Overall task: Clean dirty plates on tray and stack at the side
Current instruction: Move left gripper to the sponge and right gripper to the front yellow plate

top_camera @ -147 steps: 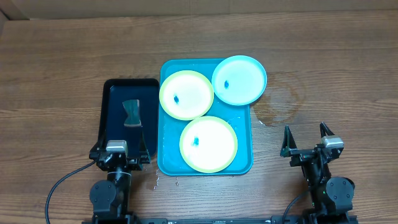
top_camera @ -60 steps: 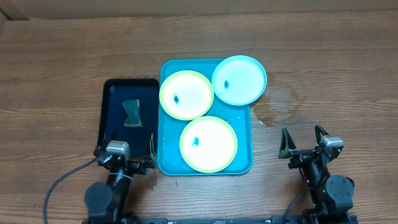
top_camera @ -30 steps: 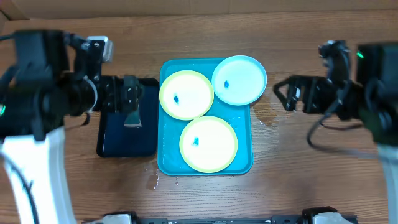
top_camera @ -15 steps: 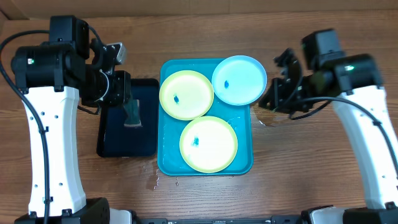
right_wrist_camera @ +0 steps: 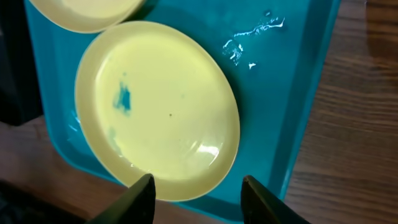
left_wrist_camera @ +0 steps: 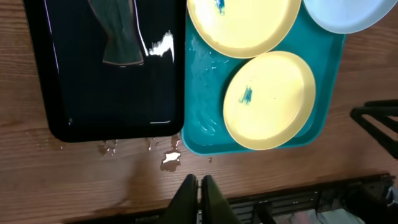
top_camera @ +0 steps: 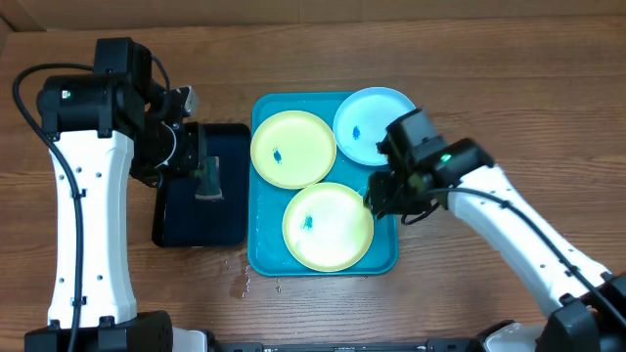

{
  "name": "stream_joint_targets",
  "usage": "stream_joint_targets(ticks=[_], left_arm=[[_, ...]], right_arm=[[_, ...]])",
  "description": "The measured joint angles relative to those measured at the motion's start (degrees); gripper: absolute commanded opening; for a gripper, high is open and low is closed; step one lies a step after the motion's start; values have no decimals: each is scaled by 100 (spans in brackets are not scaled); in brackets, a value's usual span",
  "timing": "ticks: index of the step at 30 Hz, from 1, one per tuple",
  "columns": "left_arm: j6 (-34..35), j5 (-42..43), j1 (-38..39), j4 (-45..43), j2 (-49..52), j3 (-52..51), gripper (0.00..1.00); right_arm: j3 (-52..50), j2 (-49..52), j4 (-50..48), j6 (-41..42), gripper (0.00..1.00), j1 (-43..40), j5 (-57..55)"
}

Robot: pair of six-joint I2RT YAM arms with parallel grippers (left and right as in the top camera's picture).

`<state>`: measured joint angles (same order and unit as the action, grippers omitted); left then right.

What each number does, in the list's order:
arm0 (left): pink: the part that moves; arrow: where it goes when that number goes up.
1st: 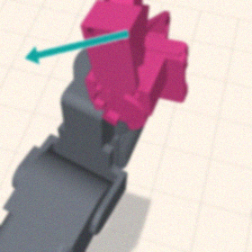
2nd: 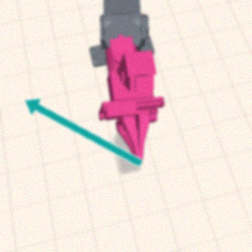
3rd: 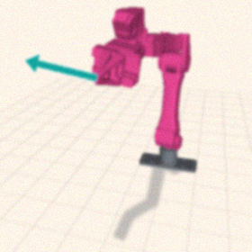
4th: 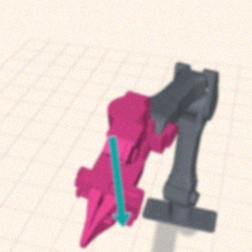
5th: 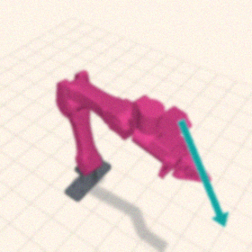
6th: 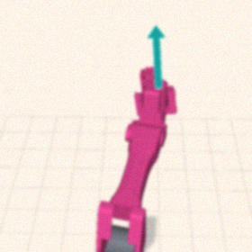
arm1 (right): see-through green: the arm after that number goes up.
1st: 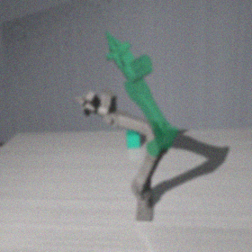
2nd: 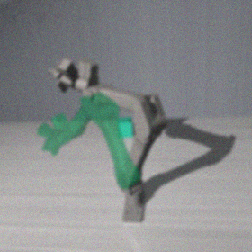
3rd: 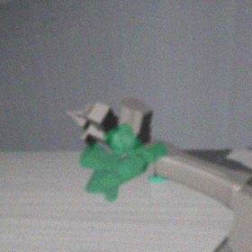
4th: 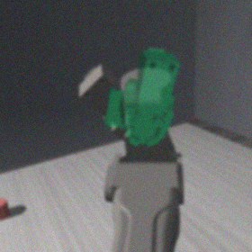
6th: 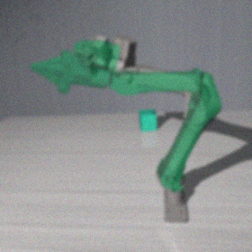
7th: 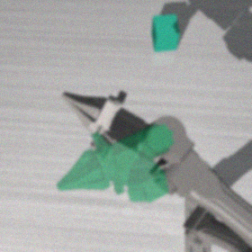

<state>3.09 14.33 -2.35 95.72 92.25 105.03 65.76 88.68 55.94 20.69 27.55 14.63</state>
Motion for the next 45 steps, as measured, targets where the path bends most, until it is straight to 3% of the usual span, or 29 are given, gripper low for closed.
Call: stream_joint_targets(ticks=[5, 12, 19, 26, 36, 38, 40, 45], left_arm=[[13, -2, 0, -129, 0, -310, 37], [42, -2, 2, -278, -74, -879, 40], [260, -11, 2, -1307, -907, -2129, 40], [570, -24, 2, -2026, -1491, -2992, 40], [695, -63, 2, -2551, -1318, -3375, 40], [758, -175, 2, -2616, -1318, -3375, 51], [874, -345, 2, -2682, -1316, -3377, 56], [1130, -861, 2, -2852, -1316, -3377, 52]], right_arm=[[-621, 0, -787, 201, 51, 184, -225], [-994, 0, -1182, 522, 53, 184, -673], [-1045, 0, -1384, 710, 50, 184, -785], [-1064, 199, -1434, 870, 39, 184, -796], [-1073, 846, -1458, 1084, 11, 184, -476], [-1073, 938, -1510, 1141, 8, 184, -431], [-1073, 988, -1547, 1165, 5, 186, -411], [-1075, 994, -1690, 1178, 4, 186, -343]])
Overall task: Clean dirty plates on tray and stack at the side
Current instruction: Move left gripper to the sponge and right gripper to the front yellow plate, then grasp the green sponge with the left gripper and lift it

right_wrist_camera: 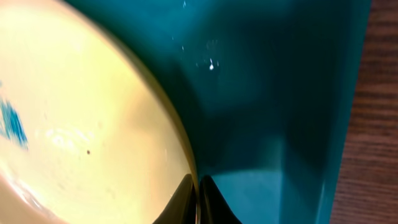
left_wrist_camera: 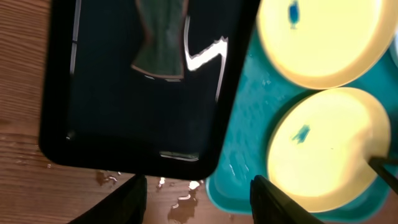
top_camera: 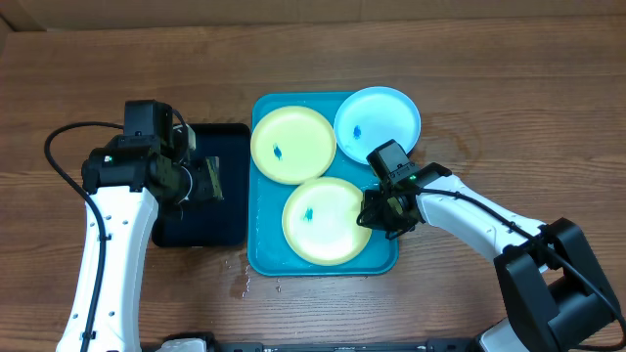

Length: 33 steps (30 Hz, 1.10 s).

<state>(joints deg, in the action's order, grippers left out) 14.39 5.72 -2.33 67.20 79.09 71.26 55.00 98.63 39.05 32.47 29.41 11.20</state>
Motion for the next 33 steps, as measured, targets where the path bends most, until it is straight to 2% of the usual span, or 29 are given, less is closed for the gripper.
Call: stream_joint_targets(ticks=[8, 16, 21, 33], left_arm=[[140, -258, 0, -391, 157, -33, 50], [223, -304, 0, -1051, 1003, -44, 48], [245, -356, 0, -1526, 1596, -46, 38], [160, -682, 0, -1963, 2439, -52, 32]], right_arm=[[0, 0, -44, 31, 4, 0, -4], [0, 0, -48, 33, 4, 0, -2], [0, 2, -76, 35, 5, 0, 4], [0, 2, -111, 105, 9, -2, 42]])
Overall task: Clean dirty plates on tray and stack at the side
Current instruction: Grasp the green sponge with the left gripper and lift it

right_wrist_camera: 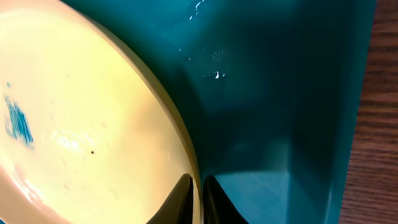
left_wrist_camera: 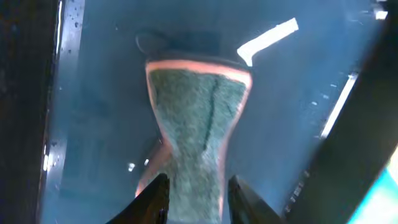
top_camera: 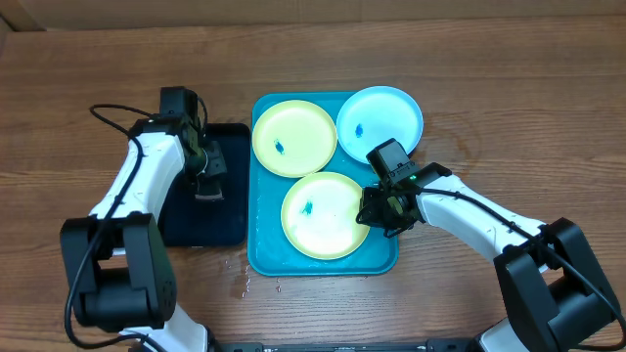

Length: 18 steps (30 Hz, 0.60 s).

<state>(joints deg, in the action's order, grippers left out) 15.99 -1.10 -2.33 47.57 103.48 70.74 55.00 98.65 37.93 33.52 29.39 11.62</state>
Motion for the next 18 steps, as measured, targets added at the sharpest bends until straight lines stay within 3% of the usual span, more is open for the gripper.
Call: stream_joint_targets(ticks=[5, 8, 10, 16, 18], left_arm=[[-138, -122, -2, -111, 343, 0, 29], [-232, -136, -2, -212, 551, 0, 18], [-297, -136, -2, -271, 632, 0, 4], [-424, -127, -2, -267, 636, 9, 4], [-481, -107, -11, -96, 636, 92, 4]], right_arm=[[0, 0, -15, 20, 9, 0, 0], [0, 0, -17, 35, 9, 2, -2], [0, 0, -20, 35, 9, 0, 0], [0, 0, -17, 37, 10, 2, -2], [0, 0, -17, 39, 18, 0, -2]])
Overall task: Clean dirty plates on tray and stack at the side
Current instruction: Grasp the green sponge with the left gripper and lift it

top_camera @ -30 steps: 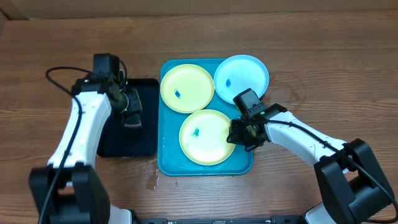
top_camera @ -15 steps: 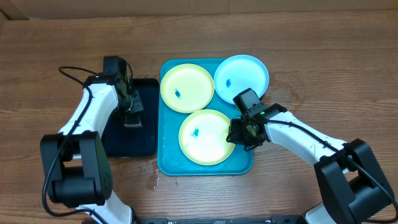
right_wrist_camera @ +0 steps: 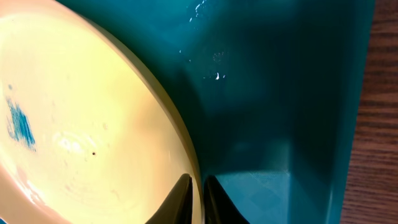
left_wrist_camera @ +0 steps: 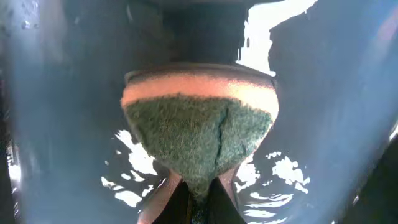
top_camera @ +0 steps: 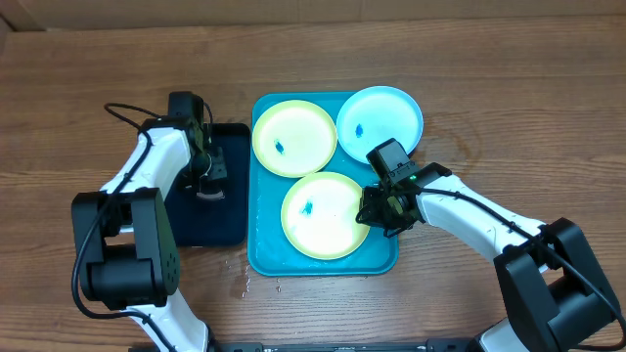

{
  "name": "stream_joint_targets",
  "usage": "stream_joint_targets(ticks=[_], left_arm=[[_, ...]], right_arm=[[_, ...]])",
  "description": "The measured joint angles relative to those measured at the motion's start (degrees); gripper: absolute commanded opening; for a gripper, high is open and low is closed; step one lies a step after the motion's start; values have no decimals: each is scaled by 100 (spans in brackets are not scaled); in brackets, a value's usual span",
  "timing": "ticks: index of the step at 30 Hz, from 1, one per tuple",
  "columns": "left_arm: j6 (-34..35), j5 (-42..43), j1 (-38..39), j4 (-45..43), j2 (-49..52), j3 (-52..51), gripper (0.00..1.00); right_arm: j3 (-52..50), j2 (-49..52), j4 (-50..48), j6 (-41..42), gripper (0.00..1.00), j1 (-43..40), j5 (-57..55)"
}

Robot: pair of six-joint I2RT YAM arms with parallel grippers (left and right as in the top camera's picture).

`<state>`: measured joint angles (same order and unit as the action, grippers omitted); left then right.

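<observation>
A teal tray holds three plates, each with a blue smear: a yellow one at the back left, a light blue one at the back right, and a yellow one in front. My right gripper is shut on the right rim of the front yellow plate. My left gripper is down in the black water tray, shut on the near end of a green and orange sponge that is pinched between its fingers.
Water drops lie on the wooden table in front of the teal tray's left corner. The black tray sits right against the teal tray's left side. Bare wood lies to the right of the tray.
My left gripper has come down onto the sponge and shut on its near end; before, its fingers stood apart on either side of it. The right gripper still holds the plate's rim.
At first my left gripper was shut high over the black tray and the right was open above the front yellow plate. Then the right was shut on that plate's rim and the left was open. The left dropped to the sponge and now grips it.
</observation>
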<state>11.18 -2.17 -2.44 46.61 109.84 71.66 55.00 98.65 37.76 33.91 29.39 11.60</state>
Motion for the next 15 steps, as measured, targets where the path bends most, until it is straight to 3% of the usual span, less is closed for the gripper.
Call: stream_joint_targets(ticks=[2, 5, 12, 15], left_arm=[[-66, 26, -28, 358, 0, 166, 4], [-96, 105, -87, 922, 0, 579, 4], [-238, 282, -120, 1563, -411, 1276, 4], [-240, 326, -120, 1646, -739, 1294, 4]], right_arm=[[0, 0, 0, 26, 26, 2, 4], [0, 0, -4, 39, 28, 0, 24], [0, 0, 0, 59, 28, 0, 81], [0, 0, 0, 61, 22, 2, 109]])
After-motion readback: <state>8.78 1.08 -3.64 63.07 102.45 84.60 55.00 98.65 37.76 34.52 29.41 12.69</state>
